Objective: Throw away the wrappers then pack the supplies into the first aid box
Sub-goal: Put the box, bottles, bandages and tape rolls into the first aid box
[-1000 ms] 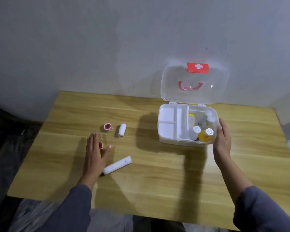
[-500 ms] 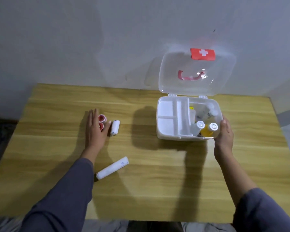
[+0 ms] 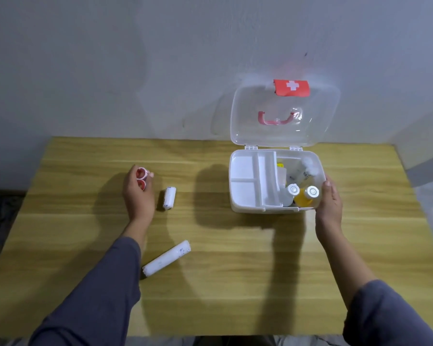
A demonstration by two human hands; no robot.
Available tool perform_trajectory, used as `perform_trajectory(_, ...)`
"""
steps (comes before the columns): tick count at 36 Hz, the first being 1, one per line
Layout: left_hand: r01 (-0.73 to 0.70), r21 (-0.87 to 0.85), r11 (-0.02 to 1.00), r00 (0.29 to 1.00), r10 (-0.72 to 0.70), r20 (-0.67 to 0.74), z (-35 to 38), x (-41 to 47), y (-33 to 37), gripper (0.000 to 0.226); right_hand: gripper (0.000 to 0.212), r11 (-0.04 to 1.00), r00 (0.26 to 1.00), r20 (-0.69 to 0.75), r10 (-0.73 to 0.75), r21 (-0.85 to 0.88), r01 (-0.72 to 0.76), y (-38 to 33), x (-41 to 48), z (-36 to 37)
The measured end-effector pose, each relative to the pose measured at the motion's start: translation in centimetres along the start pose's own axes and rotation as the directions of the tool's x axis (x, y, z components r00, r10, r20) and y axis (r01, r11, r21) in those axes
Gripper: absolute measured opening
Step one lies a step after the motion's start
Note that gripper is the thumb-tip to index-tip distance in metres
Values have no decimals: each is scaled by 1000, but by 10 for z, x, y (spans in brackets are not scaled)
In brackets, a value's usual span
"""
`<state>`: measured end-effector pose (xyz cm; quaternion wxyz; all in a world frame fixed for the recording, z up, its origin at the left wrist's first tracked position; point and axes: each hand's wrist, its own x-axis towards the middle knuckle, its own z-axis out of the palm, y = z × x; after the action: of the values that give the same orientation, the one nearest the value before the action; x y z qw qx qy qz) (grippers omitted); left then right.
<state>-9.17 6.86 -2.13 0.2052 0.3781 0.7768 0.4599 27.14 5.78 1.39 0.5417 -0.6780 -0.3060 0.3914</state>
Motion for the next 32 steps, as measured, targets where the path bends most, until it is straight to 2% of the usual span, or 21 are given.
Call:
perform_trajectory(3, -100, -50, 994, 995, 98, -34, 8, -5, 41, 40, 34, 1000, 1000, 31, -1, -24, 1, -4, -2, -1)
perform_trajectory(5, -178, -95, 979, 984, 178, -9, 20, -12, 71, 40, 35, 999, 999, 52, -4, -36, 6, -6, -3, -3)
perform_trajectory(9, -333, -165, 928, 905, 364, 221, 55, -42, 118, 40, 35, 999, 995, 96, -15, -35, 19, -7, -2, -7)
perform_trajectory(12, -343, -182, 921, 820, 389, 421, 81, -66, 132, 42, 35, 999, 994, 111, -18, -46, 24, -6, 0, -9)
perform_trajectory(14, -364, -127, 923, 794, 378, 475, 95, -77, 132, 42, 35, 999, 993, 117, -8, -41, 13, -5, 1, -10)
perform_trajectory(22, -425, 43, 904, 806, 357, 473, 119, -88, 132, 44, 36, 1000, 988, 154, 8, -28, -4, -6, 3, -14)
perform_trajectory(29, -440, 139, 887, 825, 338, 453, 119, -91, 136, 61, 35, 999, 980, 198, 7, -36, 0, -4, 5, -17)
perform_trajectory(32, -447, 166, 879, 836, 344, 428, 112, -94, 134, 62, 35, 999, 976, 217, 4, -44, 5, -6, 6, -19)
